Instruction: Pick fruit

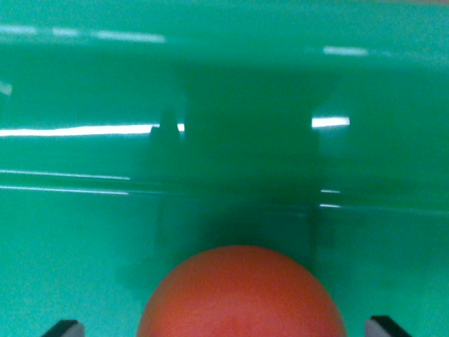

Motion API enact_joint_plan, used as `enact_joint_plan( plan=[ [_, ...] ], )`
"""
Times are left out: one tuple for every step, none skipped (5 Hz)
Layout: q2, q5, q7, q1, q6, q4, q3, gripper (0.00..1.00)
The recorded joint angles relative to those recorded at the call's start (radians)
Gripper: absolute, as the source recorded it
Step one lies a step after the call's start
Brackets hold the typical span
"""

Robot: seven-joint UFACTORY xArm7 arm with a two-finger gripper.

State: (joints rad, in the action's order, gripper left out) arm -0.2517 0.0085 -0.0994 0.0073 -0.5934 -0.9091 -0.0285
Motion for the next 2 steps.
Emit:
enact_joint_plan(
  plan=[
    [-0.006, 0.0002, -0.003, -0.0006, 0.016, 0.012, 0.001, 0.00],
    [-0.006, 0.0002, -0.003, -0.0006, 0.016, 0.012, 0.001, 0.00]
  ],
)
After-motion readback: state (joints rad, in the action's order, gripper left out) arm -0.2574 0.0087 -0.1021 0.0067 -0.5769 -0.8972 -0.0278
